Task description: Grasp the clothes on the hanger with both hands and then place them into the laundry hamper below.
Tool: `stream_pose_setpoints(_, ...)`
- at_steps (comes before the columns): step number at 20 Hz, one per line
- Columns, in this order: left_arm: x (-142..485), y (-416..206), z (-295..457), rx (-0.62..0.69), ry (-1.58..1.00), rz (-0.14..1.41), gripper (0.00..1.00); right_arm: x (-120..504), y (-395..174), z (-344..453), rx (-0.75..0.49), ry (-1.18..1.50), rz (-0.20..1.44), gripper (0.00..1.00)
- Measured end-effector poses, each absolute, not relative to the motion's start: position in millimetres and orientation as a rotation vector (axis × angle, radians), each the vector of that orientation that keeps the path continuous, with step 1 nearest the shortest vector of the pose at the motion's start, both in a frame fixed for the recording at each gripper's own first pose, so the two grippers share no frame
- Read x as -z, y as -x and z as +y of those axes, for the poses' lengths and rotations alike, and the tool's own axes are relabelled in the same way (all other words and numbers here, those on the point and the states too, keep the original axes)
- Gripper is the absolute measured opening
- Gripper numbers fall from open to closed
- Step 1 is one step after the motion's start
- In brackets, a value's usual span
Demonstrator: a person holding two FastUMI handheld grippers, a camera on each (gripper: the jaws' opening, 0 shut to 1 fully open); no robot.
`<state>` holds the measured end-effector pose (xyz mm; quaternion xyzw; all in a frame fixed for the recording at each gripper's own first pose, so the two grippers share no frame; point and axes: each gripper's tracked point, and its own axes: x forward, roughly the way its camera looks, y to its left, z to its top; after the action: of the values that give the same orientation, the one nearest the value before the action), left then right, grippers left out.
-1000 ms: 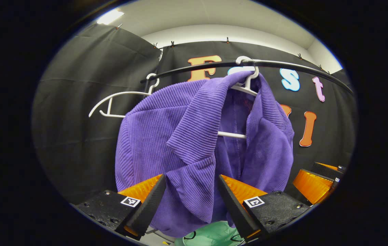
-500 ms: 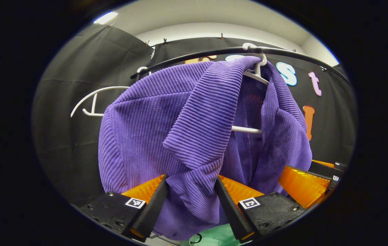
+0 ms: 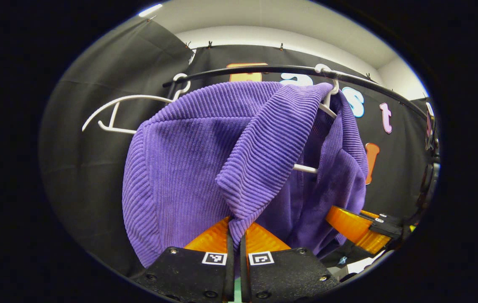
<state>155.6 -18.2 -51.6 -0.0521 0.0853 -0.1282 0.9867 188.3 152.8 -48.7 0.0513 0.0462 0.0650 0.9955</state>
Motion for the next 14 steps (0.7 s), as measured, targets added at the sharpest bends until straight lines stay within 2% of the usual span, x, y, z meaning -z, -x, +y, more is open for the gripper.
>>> stream_pose_setpoints(1,49,-151,-18,0.278,0.11,0.182,0.05,42,-186,148,-0.125,-0.113,0.078,0.16)
stream_pose_setpoints(5,19,-130,-9,0.34,0.074,0.175,0.02,27,-178,133,-0.109,-0.139,0.056,0.17)
stream_pose_setpoints(8,-16,-117,-5,0.381,0.079,0.124,0.0,3,-171,111,-0.039,-0.148,0.001,0.17)
stream_pose_setpoints(9,-27,-113,-2,0.39,0.092,0.113,0.0,-8,-167,108,-0.033,-0.152,-0.023,0.07)
stream_pose_setpoints(10,-37,-112,2,0.393,0.103,0.101,0.0,-18,-166,104,-0.023,-0.15,-0.051,0.14)
stream_pose_setpoints(11,-47,-111,8,0.393,0.11,0.088,0.0,-29,-163,100,-0.008,-0.139,-0.085,0.08)
stream_pose_setpoints(14,-72,-113,27,0.377,0.112,0.046,0.01,-59,-157,81,0.058,-0.069,-0.167,0.07)
